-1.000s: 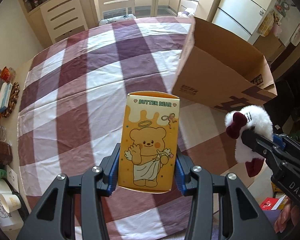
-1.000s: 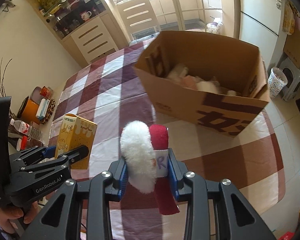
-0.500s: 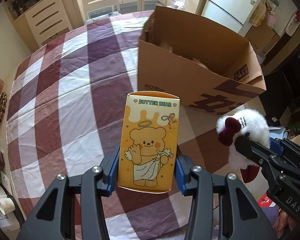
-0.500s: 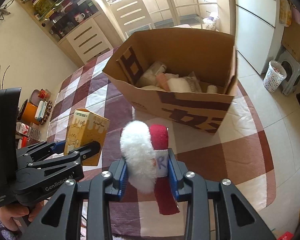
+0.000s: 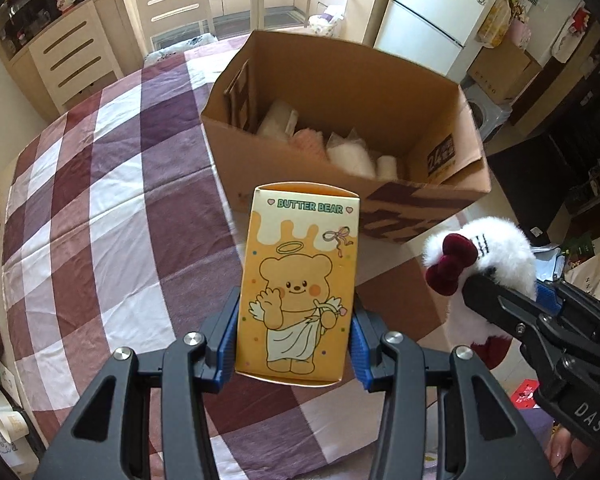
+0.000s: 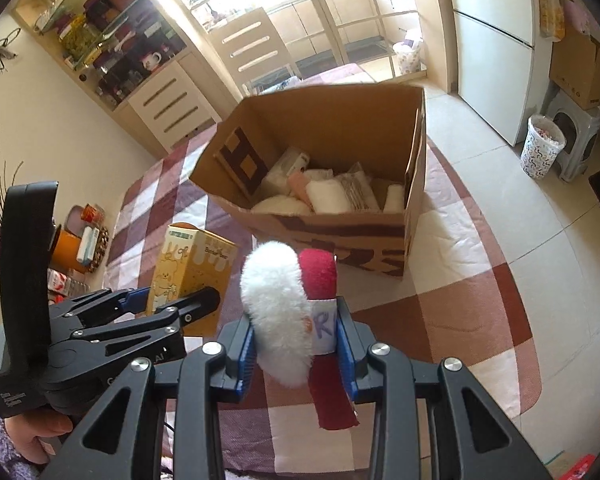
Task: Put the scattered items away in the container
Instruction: 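Carry the Butter Bear box and plush with both tools over the cardboard box, then lower both tools into the box and open them to release both items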
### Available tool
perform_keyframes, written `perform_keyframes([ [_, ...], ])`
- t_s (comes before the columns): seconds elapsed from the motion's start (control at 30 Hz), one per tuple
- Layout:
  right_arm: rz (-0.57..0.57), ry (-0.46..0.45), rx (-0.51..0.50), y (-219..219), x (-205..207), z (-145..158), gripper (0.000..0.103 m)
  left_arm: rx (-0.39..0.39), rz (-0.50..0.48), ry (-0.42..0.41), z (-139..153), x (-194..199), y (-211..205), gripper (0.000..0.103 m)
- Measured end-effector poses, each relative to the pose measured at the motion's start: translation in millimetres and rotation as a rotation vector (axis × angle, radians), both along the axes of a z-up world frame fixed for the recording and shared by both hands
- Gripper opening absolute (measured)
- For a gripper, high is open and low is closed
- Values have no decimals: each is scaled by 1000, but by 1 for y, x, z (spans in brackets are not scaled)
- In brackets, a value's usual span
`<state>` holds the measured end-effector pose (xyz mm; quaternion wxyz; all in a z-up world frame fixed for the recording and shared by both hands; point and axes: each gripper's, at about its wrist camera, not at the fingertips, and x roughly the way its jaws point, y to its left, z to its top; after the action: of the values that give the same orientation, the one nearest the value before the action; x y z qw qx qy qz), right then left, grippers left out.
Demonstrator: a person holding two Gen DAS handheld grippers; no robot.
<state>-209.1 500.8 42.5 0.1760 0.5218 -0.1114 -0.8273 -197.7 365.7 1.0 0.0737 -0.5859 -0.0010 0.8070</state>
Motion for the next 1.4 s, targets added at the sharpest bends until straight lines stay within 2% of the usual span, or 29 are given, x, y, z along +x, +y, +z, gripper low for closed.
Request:
perform_keyframes([
  [0.4, -16, 111, -44, 8, -31, 43, 34, 48, -18, 88, 48, -38, 7, 47],
  [0.53, -18, 147, -33, 7, -51, 54, 34, 98, -25, 116, 71, -65, 5, 47],
  [0.67, -26, 174, -13, 4, -76, 59, 34, 151, -45, 115, 79, -99, 7, 47],
  [0.77, -34, 190, 16, 1, -97, 55, 34, 227, -61, 66, 69, -128, 8, 48],
  [0.83, -38, 191, 45, -2, -113, 47, 34, 241, -61, 19, 53, -146, 11, 48],
  [0.93, -45, 148, 66, -5, -133, 26, 34, 226, -54, -40, 25, -164, 14, 48],
  [1.1, -47, 82, 92, -9, -151, -8, 34, 172, -45, -99, -16, -172, 15, 46],
  [1.3, -41, 43, 116, -17, -161, -28, 34, 150, -47, -120, -34, -171, 14, 46],
  [1.4, -34, 50, 161, -21, -163, -31, 35, 147, -50, -122, -36, -171, 13, 46],
])
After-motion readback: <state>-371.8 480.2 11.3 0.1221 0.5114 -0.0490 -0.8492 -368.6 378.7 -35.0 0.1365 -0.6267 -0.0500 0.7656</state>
